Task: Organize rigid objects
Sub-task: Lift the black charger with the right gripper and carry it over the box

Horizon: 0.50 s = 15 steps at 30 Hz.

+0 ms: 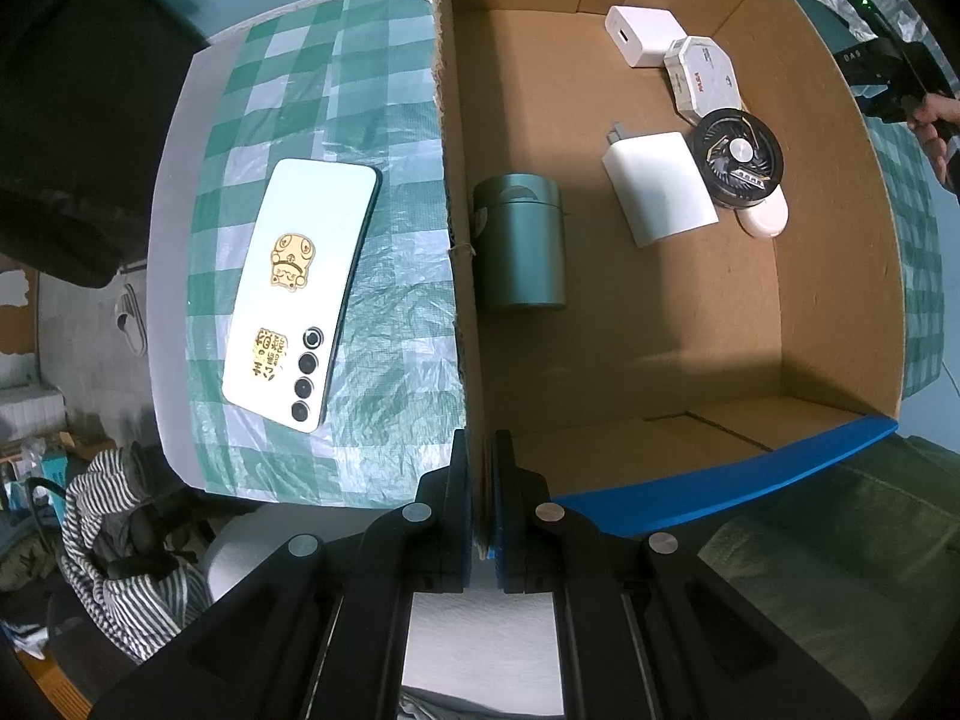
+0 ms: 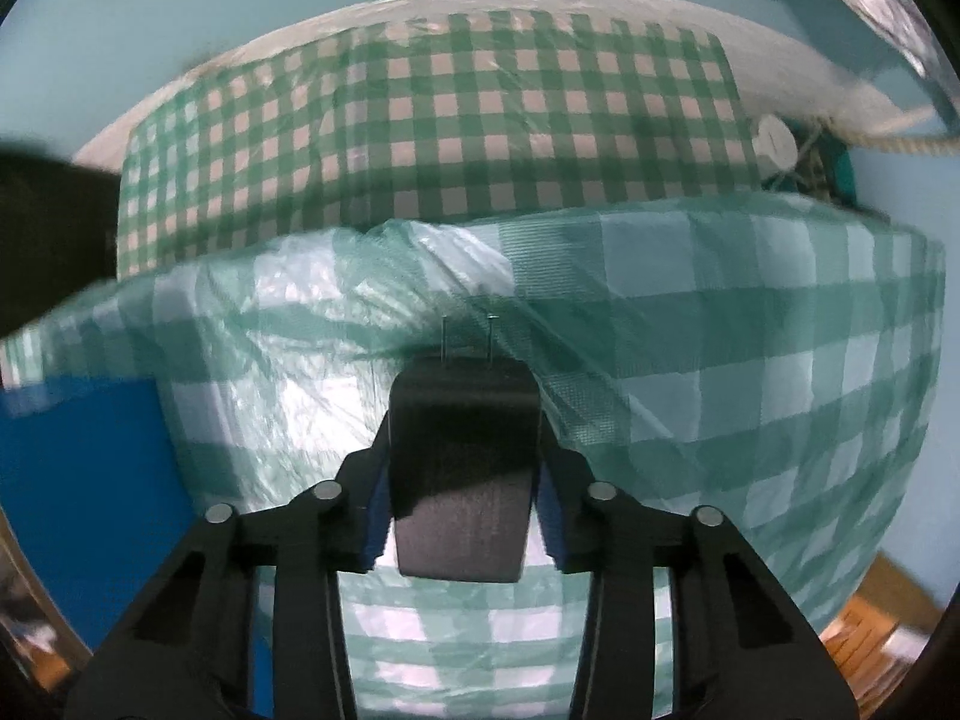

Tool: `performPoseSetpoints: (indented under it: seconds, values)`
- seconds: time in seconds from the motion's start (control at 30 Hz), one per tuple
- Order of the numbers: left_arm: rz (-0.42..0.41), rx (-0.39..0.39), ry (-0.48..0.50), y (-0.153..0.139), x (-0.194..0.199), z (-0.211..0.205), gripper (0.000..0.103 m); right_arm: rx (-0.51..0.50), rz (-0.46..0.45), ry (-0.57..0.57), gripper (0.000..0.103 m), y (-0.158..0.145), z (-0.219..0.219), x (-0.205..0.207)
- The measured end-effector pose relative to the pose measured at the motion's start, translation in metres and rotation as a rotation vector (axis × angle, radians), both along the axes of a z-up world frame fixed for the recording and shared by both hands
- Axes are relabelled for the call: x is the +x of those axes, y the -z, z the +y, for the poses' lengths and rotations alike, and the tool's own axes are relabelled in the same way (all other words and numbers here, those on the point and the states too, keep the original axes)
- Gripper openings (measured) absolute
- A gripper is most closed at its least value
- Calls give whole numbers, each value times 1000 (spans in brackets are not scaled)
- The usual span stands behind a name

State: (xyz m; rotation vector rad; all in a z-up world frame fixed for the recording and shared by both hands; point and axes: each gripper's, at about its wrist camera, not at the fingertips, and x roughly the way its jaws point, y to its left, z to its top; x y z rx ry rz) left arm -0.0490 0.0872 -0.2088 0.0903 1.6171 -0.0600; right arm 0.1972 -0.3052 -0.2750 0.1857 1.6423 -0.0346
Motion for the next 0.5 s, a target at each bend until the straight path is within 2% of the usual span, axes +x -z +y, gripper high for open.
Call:
performPoseSetpoints:
  seconds: [0.27, 0.5]
  values:
    - [-7, -1, 0, -1, 1, 0, 5, -1, 1, -112, 37, -3, 8, -15]
    - [-5, 2, 6, 0, 1, 0, 5, 9, -20, -199, 37, -22, 24, -35]
